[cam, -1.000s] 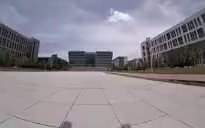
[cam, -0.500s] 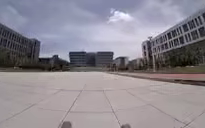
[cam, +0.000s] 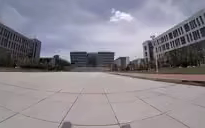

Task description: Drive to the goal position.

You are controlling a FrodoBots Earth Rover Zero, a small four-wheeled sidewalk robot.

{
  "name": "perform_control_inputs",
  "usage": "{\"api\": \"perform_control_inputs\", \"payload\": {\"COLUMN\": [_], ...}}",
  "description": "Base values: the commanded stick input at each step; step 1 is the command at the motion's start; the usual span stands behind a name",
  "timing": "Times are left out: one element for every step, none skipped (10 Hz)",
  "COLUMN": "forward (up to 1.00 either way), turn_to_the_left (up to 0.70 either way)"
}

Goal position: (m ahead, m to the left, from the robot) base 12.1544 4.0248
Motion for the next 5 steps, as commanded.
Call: {"api": "perform_control_inputs", "payload": {"forward": [0.7, 0.7, 0.7, 0.7, 0.7], "turn_to_the_left": [0.0, 0.0, 0.0, 0.0, 0.0]}}
